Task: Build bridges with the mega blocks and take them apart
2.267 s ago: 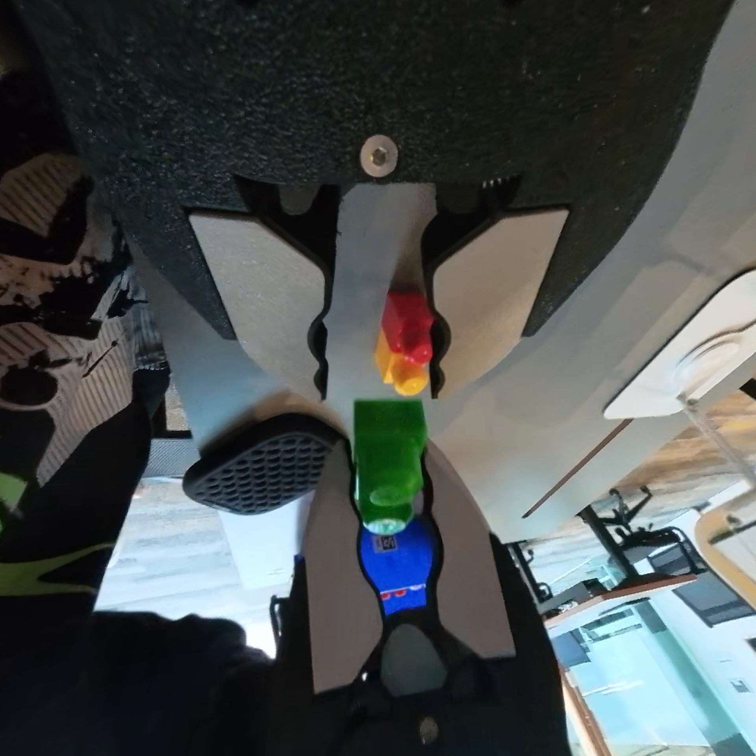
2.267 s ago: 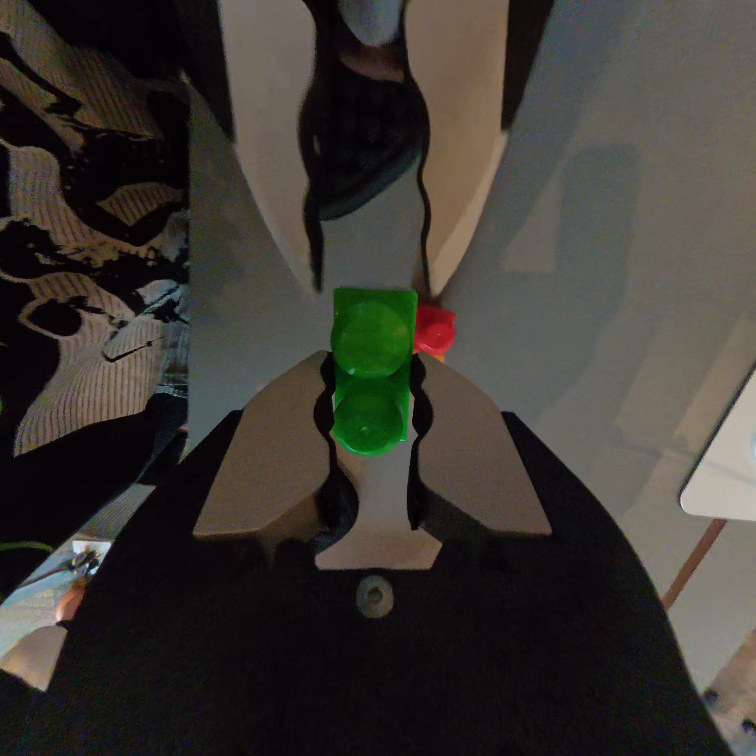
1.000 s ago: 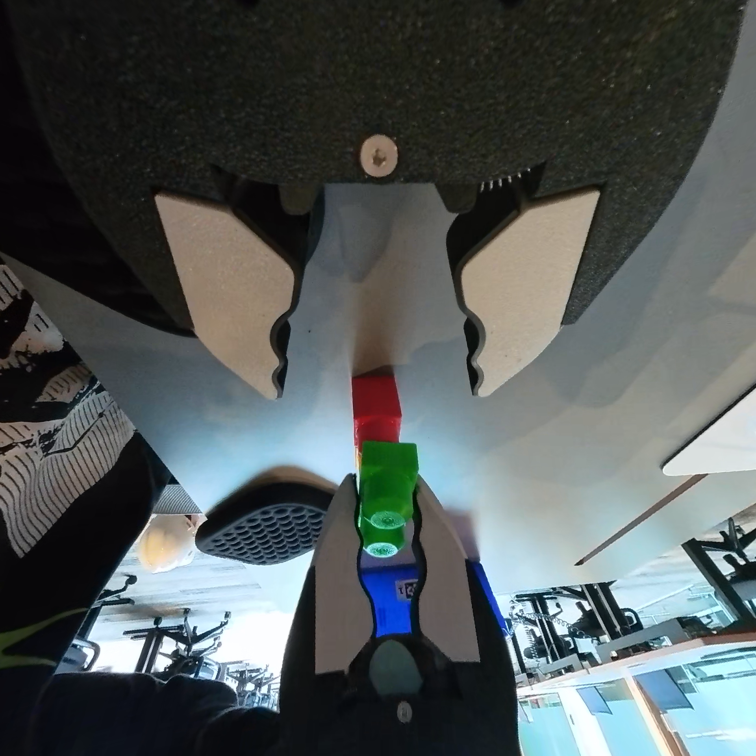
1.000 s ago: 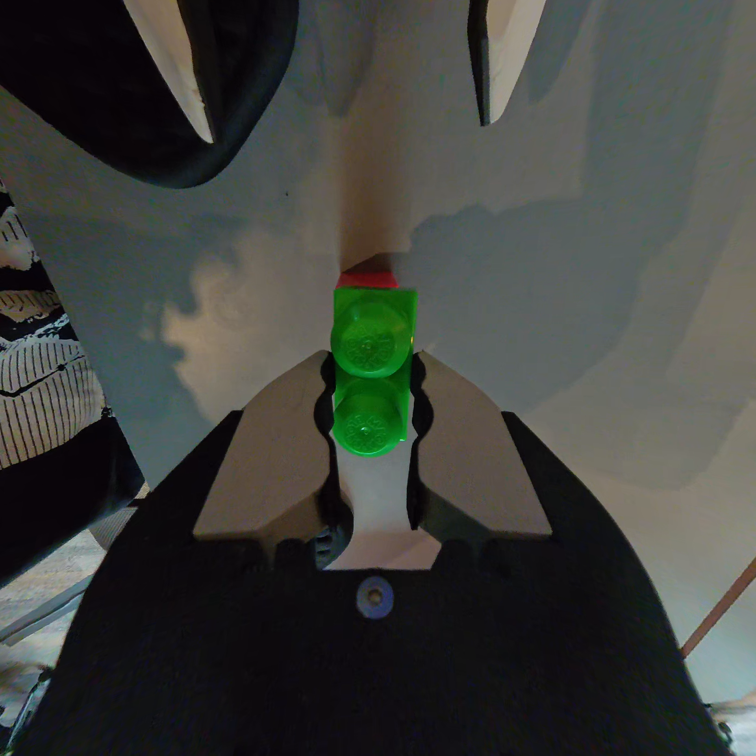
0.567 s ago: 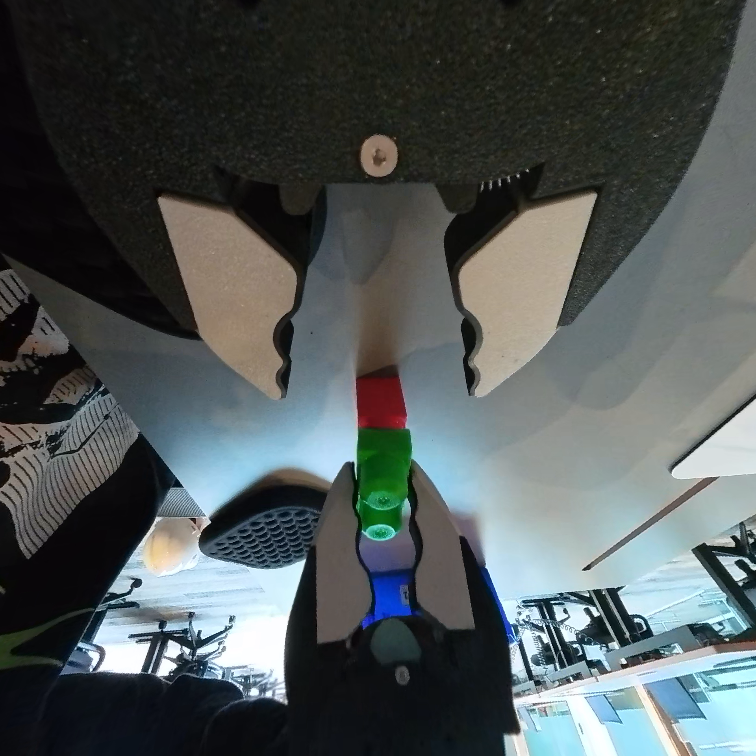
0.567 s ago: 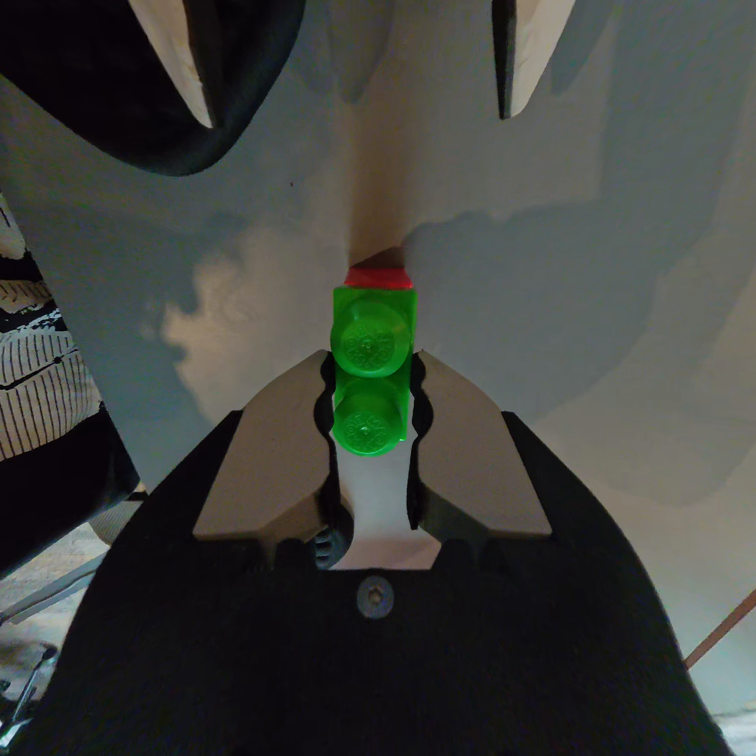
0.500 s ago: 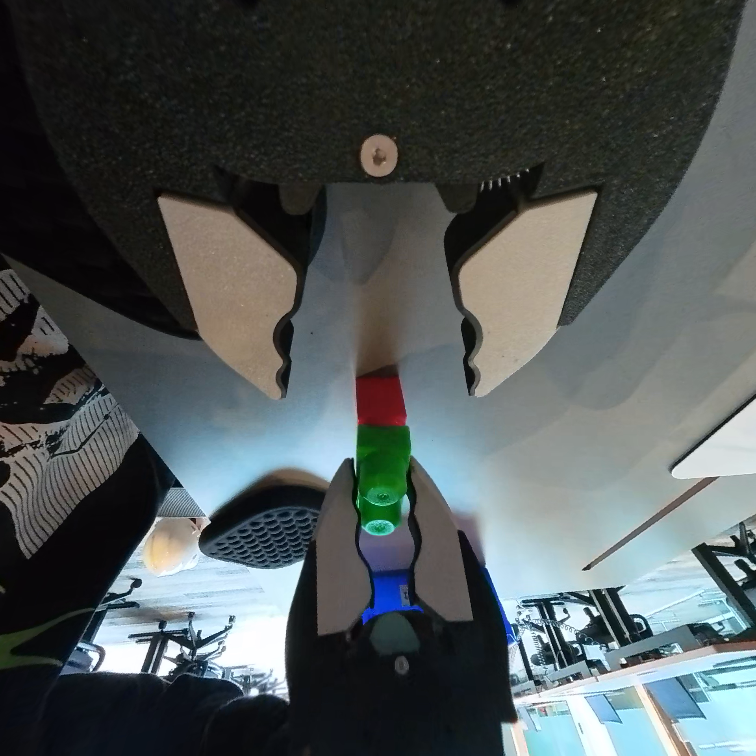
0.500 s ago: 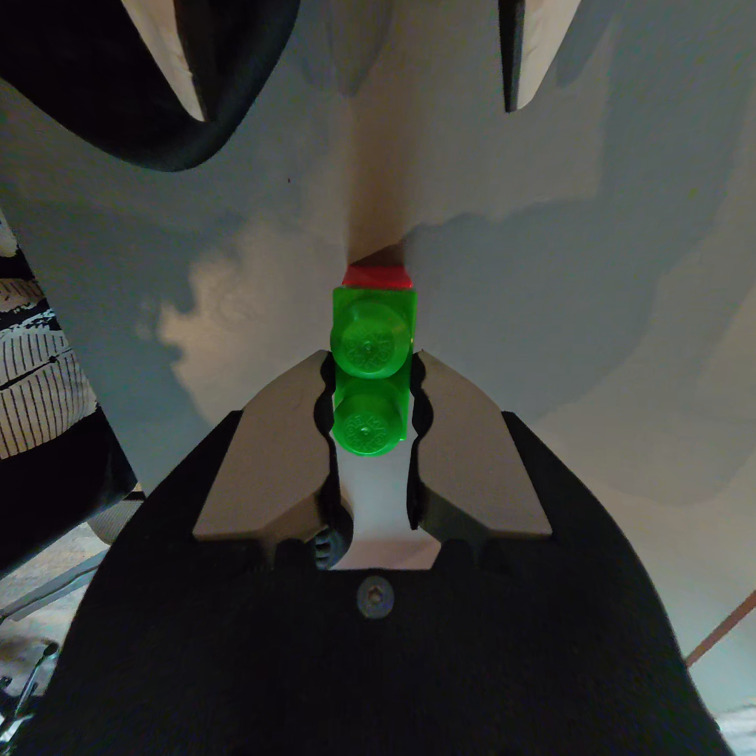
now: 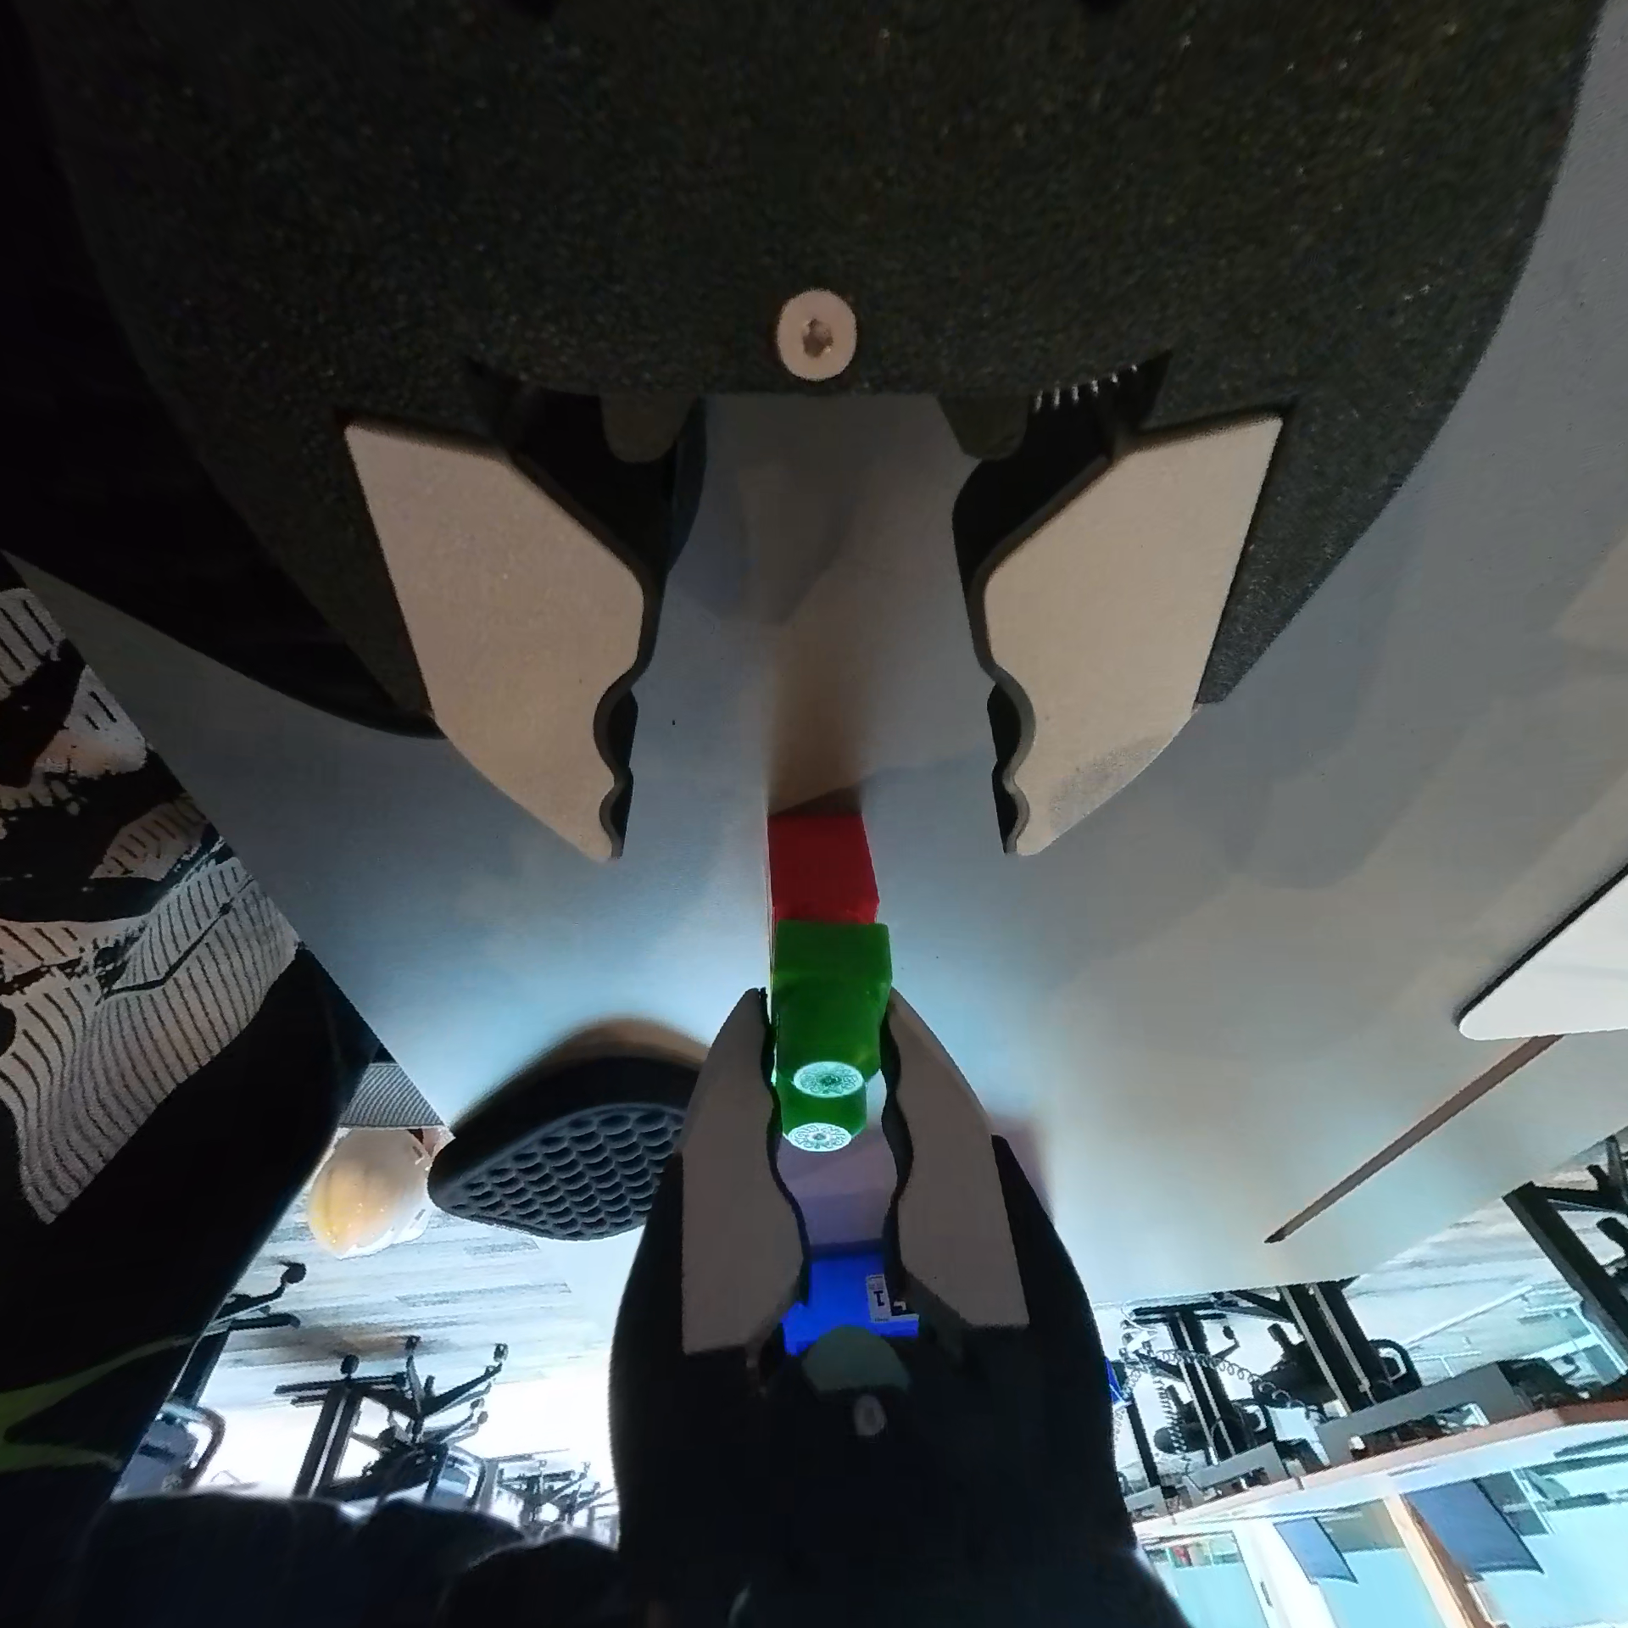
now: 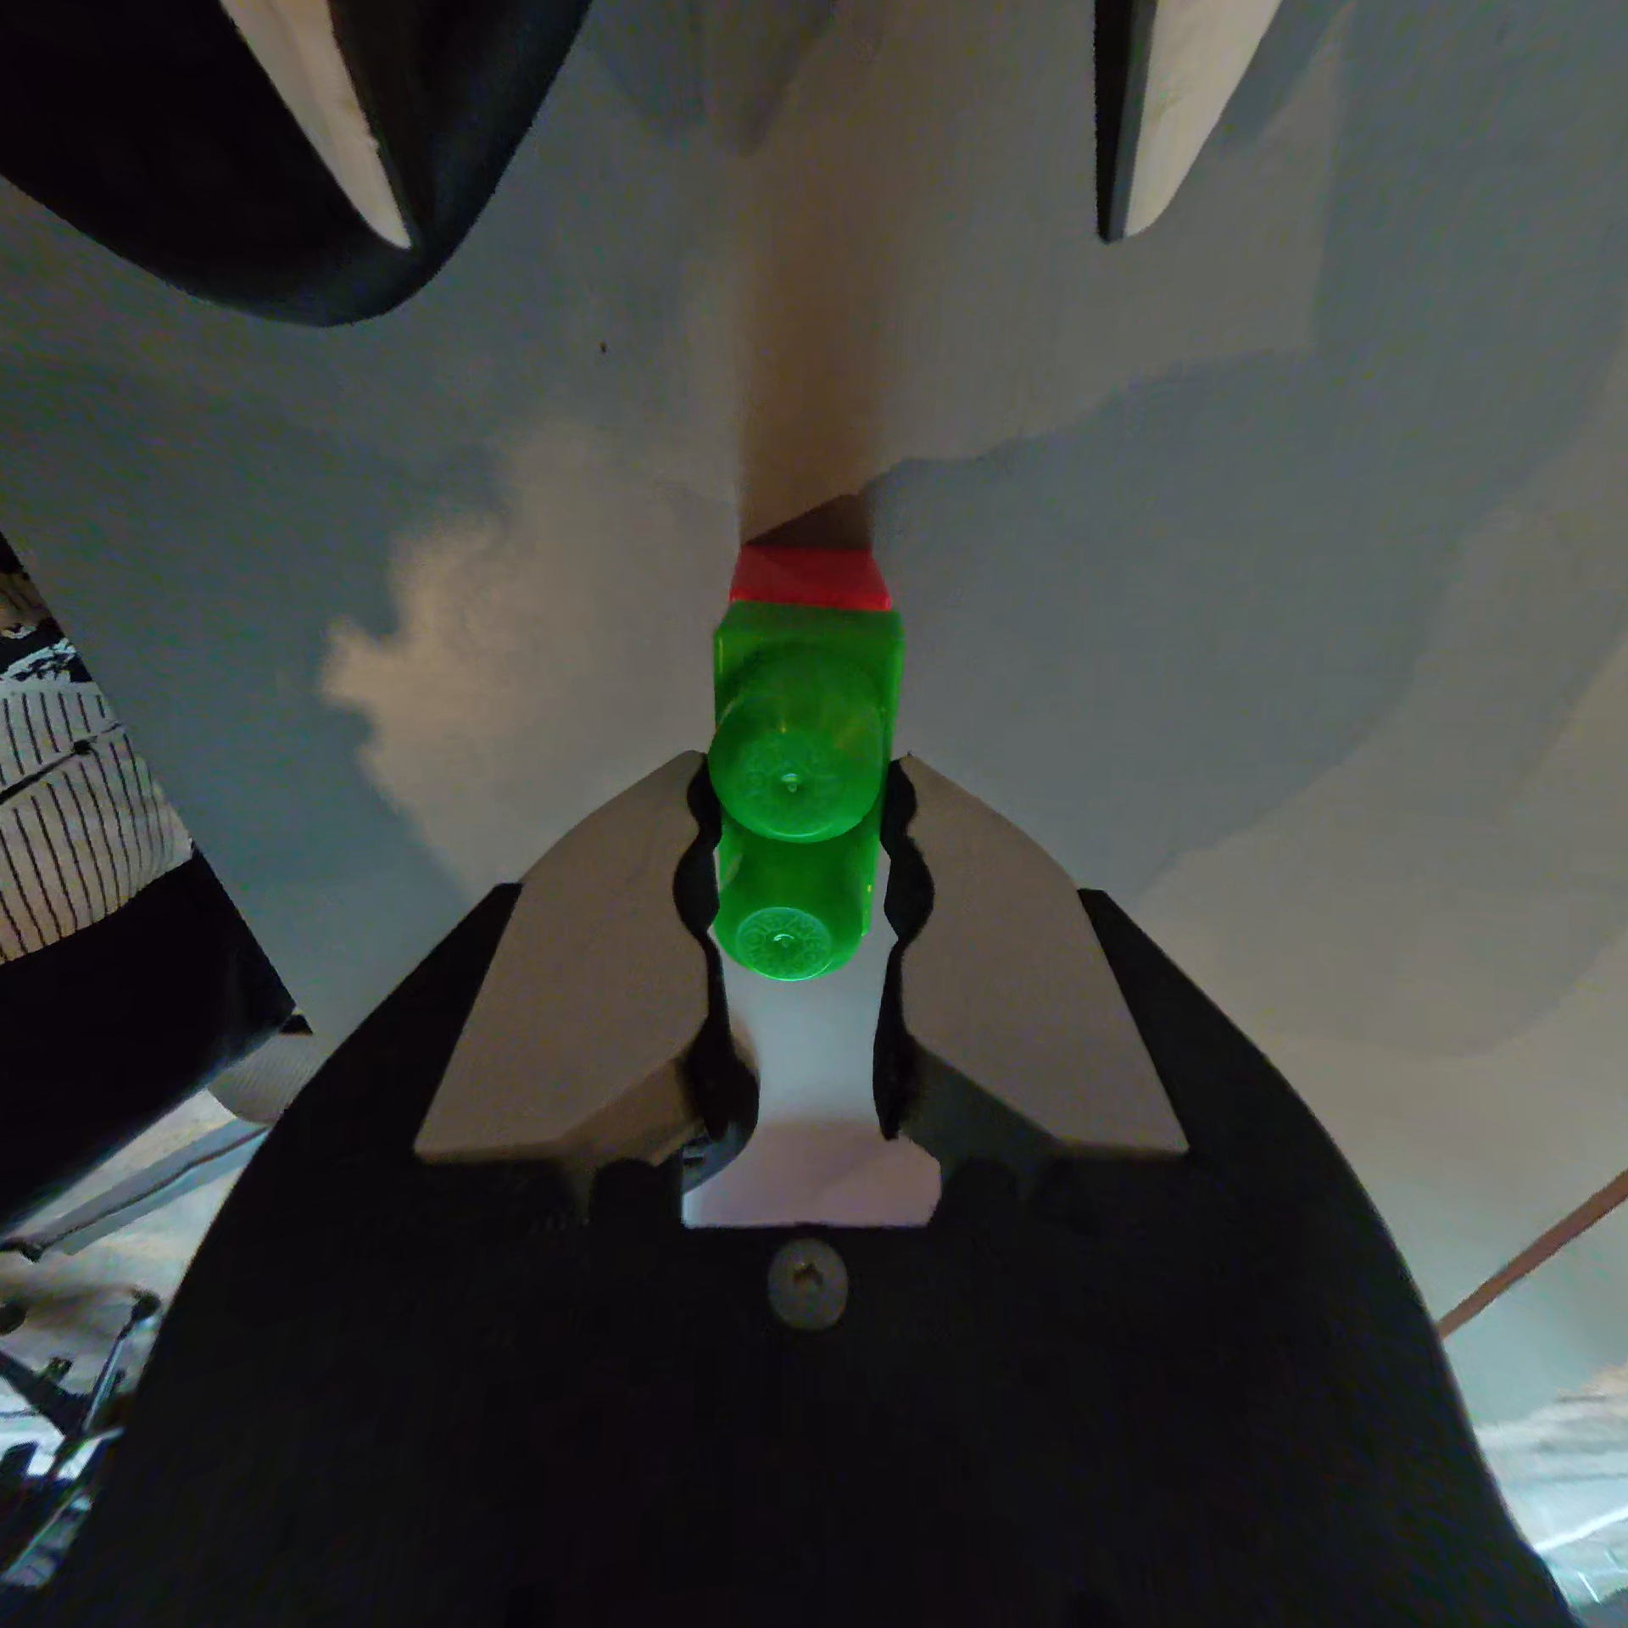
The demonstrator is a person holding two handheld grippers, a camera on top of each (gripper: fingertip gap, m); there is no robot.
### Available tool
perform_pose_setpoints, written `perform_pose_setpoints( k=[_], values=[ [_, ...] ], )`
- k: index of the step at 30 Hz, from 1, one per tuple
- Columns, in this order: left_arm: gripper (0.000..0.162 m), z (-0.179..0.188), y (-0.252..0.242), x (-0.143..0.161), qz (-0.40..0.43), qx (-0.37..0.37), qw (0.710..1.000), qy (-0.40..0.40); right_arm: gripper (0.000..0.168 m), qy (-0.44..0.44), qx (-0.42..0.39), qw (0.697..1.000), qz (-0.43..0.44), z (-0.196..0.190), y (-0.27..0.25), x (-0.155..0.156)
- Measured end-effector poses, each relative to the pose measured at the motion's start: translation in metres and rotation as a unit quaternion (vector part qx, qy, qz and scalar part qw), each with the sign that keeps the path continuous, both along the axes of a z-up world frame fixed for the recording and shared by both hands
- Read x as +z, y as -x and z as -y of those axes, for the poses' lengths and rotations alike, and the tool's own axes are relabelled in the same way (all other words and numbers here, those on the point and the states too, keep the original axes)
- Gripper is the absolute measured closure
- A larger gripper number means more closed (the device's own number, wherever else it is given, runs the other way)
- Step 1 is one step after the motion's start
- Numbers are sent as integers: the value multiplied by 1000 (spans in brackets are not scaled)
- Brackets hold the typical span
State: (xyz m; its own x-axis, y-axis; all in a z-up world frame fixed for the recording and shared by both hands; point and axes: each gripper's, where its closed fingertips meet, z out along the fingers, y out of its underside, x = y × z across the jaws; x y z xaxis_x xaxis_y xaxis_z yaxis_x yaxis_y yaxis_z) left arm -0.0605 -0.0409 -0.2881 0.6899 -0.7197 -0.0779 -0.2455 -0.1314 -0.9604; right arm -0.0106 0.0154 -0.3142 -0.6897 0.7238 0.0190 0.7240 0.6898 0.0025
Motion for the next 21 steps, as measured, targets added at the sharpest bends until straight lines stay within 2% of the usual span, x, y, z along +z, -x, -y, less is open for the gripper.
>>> perform_pose_setpoints(
  k=[21],
  values=[
    [84,0,-1,-2,-4,-3,1000,2,134,-82,15,991,106,-3,-3,-8]
  ],
)
